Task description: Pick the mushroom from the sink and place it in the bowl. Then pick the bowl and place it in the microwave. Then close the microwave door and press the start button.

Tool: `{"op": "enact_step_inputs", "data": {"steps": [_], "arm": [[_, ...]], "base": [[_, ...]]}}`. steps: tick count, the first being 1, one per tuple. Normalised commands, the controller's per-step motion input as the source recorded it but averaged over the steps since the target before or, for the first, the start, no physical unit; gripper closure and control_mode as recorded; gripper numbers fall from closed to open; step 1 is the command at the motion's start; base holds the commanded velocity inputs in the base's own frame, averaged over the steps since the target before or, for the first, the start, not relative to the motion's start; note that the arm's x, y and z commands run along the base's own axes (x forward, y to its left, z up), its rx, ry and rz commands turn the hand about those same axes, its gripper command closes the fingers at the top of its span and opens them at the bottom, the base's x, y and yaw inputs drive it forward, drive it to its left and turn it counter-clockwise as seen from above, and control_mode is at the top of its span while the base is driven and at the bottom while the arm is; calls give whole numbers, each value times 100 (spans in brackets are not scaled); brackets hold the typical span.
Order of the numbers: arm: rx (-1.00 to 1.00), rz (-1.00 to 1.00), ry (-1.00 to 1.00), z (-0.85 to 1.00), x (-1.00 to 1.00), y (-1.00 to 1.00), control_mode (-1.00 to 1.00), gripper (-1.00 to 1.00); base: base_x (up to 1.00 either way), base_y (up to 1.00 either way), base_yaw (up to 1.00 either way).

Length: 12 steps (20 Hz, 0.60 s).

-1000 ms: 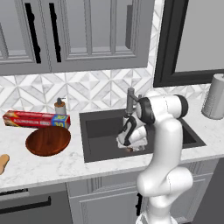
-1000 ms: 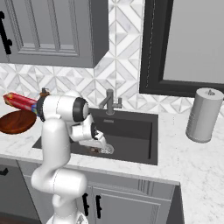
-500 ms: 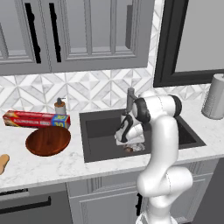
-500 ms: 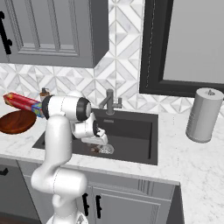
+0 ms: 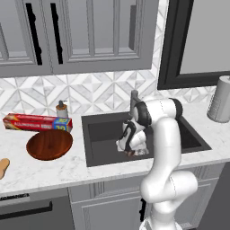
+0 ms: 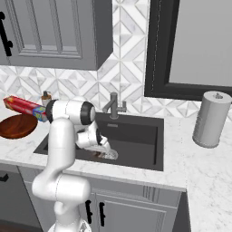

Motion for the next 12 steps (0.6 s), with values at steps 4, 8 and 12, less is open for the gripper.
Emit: {"op": "enact_step_inputs", "data": {"steps": [4, 8, 12], "arm": [[0, 0, -8, -23, -16, 3, -100, -100], [0, 0, -10, -22, -35, 0, -100, -100], [0, 0, -8, -21, -15, 0, -100, 100]], "base": [[0, 0, 0], [0, 0, 0], [0, 0, 0]]}}
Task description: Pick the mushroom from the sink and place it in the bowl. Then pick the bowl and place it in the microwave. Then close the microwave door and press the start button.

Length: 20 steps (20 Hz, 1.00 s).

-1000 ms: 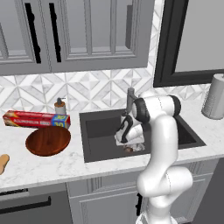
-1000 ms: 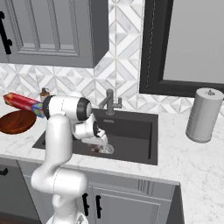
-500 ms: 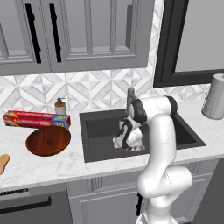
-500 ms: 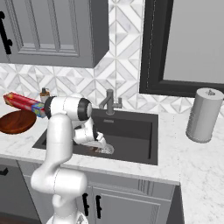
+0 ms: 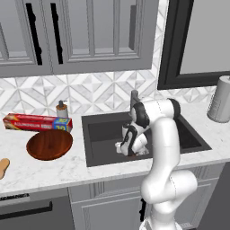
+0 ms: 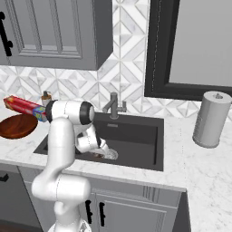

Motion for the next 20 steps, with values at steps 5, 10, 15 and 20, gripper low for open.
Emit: {"op": "enact_step_inputs", "data": {"steps": [5, 10, 15, 20], "arm": [[0, 0, -6, 0, 0, -7, -100, 100], [-1, 0, -14, 13, -20, 7, -100, 100], [-1, 0, -18, 91, -61, 40, -100, 100], [0, 0, -11, 100, -59, 33, -100, 100]], "base": [[0, 0, 0], [0, 0, 0], [0, 0, 0], [0, 0, 0]]}}
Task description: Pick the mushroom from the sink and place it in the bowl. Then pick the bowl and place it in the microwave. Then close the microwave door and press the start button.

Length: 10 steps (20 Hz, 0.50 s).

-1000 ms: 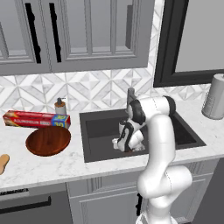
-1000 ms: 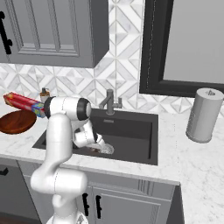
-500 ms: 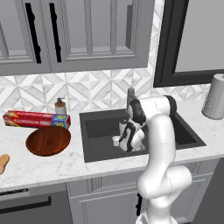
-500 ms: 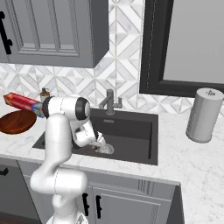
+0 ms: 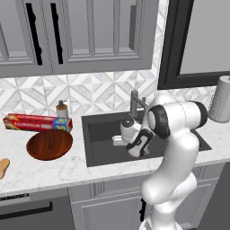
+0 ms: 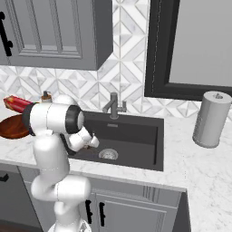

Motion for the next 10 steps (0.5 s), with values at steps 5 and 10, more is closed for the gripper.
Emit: {"op": "enact_step_inputs", "data": {"steps": [5, 10], "arm": [[0, 0, -11, 100, -65, 13, -100, 100], [1, 0, -4, 100, -45, 3, -100, 100]], "base": [[0, 0, 0], [0, 0, 0]]}}
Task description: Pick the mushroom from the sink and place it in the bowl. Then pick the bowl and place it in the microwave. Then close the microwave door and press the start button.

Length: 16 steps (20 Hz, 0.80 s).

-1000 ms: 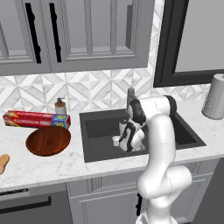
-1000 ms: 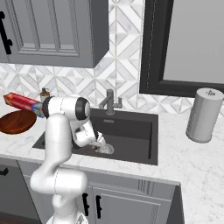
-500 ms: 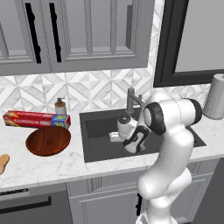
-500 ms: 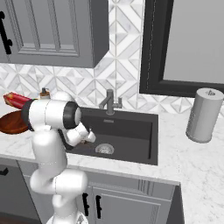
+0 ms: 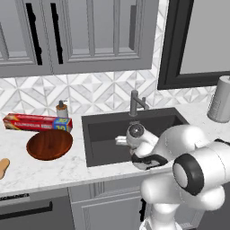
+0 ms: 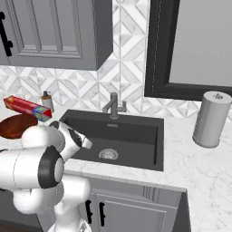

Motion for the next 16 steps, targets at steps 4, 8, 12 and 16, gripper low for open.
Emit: {"op": "enact_step_inputs", "data": {"steps": [4, 8, 12, 16], "arm": [[1, 0, 0, 100, -19, 0, -100, 100], [6, 0, 4, 100, -18, 5, -100, 100], [12, 0, 12, 70, -31, 39, -100, 100], [2, 5, 1, 1, -30, 87, -100, 100]], "base": [[0, 0, 0], [0, 0, 0], [0, 0, 0], [0, 0, 0]]}}
